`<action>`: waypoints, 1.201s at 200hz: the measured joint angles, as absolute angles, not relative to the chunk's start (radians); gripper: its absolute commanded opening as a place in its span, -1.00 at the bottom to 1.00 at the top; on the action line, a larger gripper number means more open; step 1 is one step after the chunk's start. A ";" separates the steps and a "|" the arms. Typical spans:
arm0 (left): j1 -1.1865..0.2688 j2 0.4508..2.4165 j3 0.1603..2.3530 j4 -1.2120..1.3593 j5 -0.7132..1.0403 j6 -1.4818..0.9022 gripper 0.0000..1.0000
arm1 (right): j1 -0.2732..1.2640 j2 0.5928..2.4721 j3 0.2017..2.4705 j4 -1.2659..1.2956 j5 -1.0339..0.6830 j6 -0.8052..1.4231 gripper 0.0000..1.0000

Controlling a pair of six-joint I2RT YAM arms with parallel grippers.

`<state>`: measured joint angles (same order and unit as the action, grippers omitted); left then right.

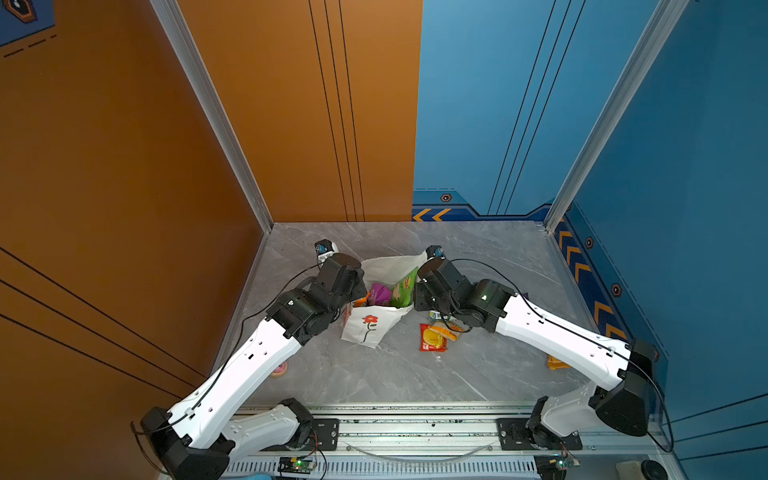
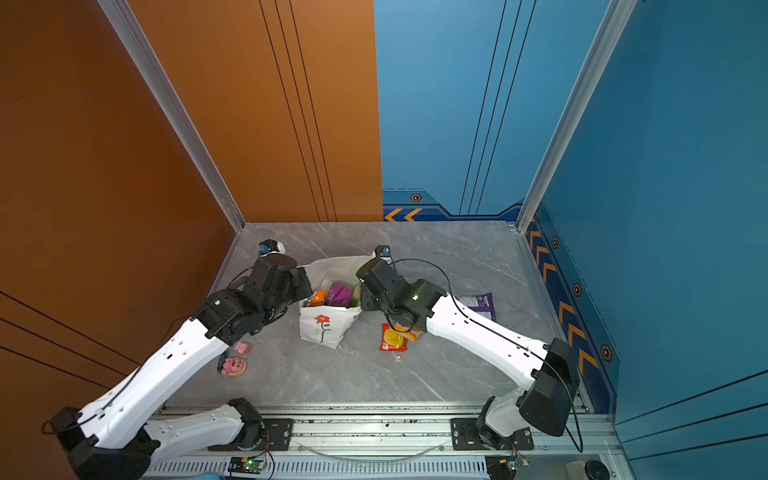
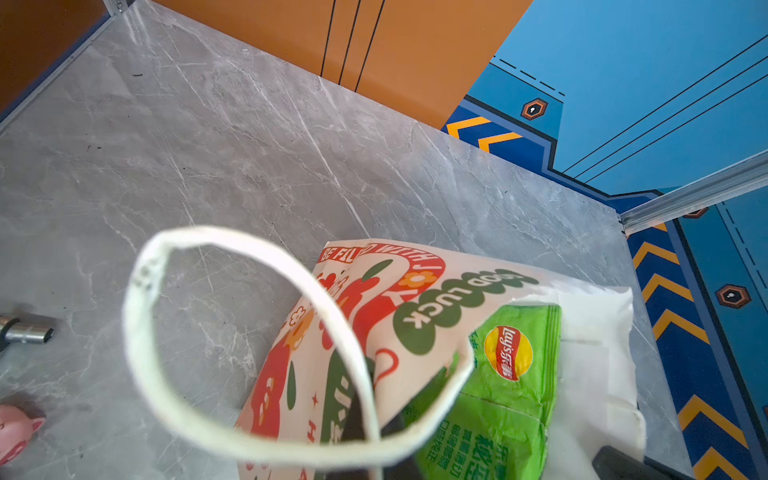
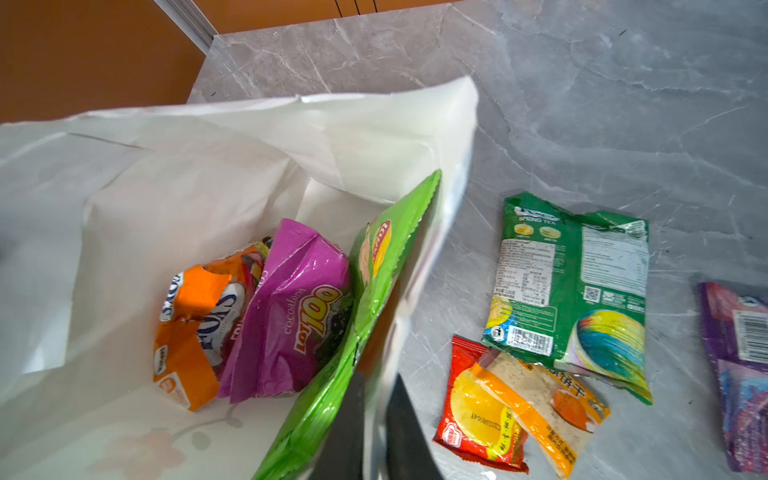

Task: Place the snacks into the paper bag
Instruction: 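Raise the right gripper from the paper bag while the left gripper uprights it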

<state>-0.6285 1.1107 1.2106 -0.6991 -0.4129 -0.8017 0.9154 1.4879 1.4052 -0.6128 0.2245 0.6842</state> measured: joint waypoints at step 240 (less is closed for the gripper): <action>-0.564 1.374 1.272 -0.448 -0.258 -0.890 -1.00 | 0.735 1.645 1.686 -0.698 0.051 0.590 -0.61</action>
